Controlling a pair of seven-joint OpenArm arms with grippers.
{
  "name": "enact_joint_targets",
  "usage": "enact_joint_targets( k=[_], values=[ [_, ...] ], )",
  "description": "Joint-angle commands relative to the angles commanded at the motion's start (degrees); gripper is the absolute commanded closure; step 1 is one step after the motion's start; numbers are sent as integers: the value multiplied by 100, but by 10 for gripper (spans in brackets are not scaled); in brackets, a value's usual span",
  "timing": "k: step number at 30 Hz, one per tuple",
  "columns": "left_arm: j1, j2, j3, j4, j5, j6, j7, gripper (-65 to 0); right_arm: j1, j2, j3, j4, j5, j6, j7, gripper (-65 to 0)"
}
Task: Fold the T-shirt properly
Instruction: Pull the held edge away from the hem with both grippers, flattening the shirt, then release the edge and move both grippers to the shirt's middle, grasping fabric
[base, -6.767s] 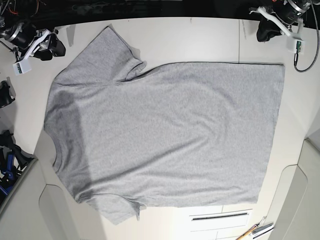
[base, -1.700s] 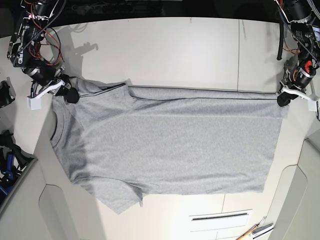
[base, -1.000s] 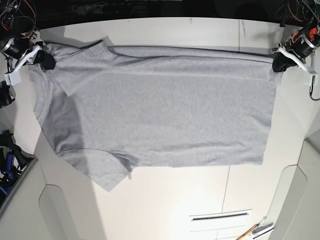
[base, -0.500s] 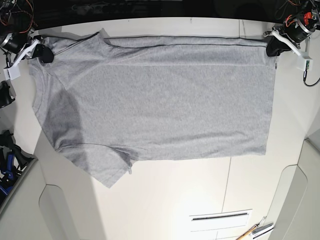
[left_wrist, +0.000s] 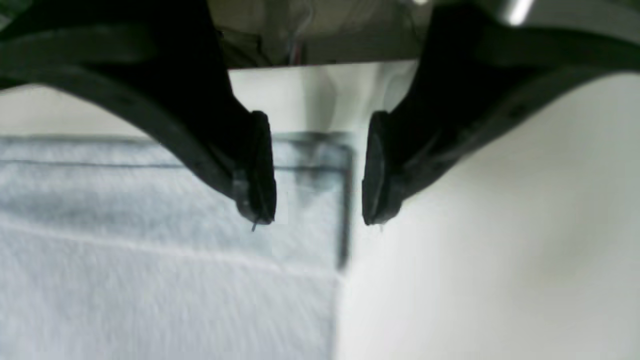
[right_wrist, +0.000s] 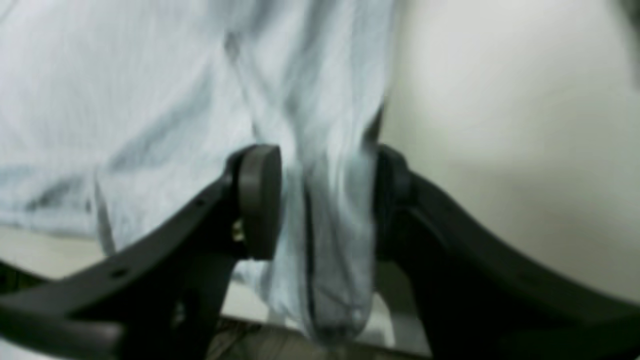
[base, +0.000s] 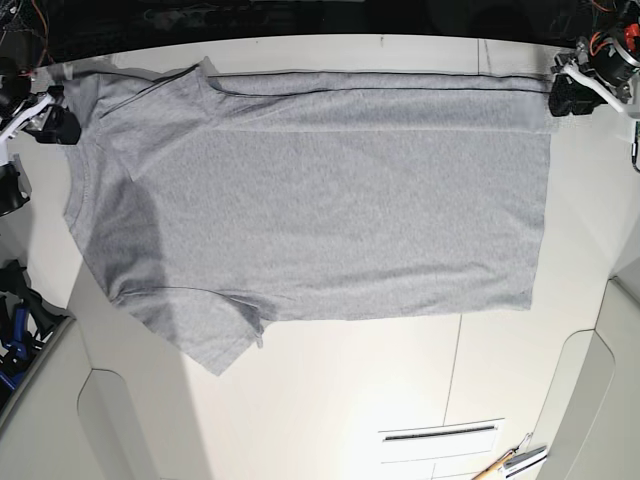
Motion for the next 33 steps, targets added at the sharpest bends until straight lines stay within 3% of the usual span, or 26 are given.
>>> enact_joint_targets(
  k=[5, 11, 15, 18, 22, 26, 33],
  values=[
    [-247, -15, -514, 472, -195, -4, -35, -319, 599, 48, 199, 0, -61, -17, 260, -275],
    [-719, -157, -498, 442, 94, -17, -518, -319, 1554, 46, 164, -114, -645, -125, 723, -275],
    [-1228, -424, -310, 122, 164, -15, -573, -326, 2343, 81, -129, -651, -1172, -201, 981, -275],
    [-1646, -706, 160, -520, 417, 2, -841, -387, 2929, 188, -538, -1392, -1491, -210, 1191, -276],
    [-2496, -1023, 918, -1591, 855, 136, -1161, -387, 3705, 310, -1025, -2409, -1980, -212, 1611, -280],
    [-3536, -1287, 1456, -2852, 984, 136, -1209, -387, 4332, 426, -1556, -3324, -2293, -214, 1987, -388],
    [-5110, -1425, 2186, -5029, 1054, 131, -1294, -387, 5104, 435, -2310, -4610, -2745, -214, 2413, -391]
  ],
)
